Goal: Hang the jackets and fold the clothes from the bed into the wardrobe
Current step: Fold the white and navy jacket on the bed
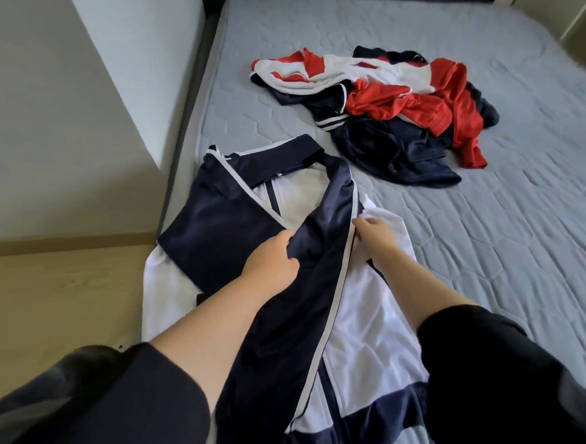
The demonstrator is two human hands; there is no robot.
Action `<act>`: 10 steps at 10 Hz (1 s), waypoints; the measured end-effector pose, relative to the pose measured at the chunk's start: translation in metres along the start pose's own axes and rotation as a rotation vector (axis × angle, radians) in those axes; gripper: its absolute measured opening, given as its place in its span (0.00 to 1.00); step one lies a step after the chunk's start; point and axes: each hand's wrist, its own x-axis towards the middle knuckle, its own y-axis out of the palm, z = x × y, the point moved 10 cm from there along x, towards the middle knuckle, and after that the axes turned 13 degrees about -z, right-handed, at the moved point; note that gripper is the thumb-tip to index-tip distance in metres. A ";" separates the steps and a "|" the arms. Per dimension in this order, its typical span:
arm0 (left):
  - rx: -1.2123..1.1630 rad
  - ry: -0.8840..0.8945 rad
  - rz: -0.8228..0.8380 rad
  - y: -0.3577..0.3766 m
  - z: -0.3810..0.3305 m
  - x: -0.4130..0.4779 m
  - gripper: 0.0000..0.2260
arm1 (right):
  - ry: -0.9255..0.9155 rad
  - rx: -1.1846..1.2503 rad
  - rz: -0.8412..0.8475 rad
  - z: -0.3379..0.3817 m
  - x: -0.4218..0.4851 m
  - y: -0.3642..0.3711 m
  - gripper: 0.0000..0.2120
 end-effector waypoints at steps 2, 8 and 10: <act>-0.308 -0.241 0.017 0.031 -0.023 0.072 0.24 | 0.222 0.347 0.116 -0.012 0.028 0.025 0.06; -0.253 -0.066 -0.523 -0.003 0.002 0.092 0.09 | 0.283 0.134 0.011 -0.031 0.040 0.040 0.12; 0.106 0.406 -0.184 0.031 -0.048 0.034 0.06 | 0.232 0.159 0.071 -0.009 0.015 0.033 0.18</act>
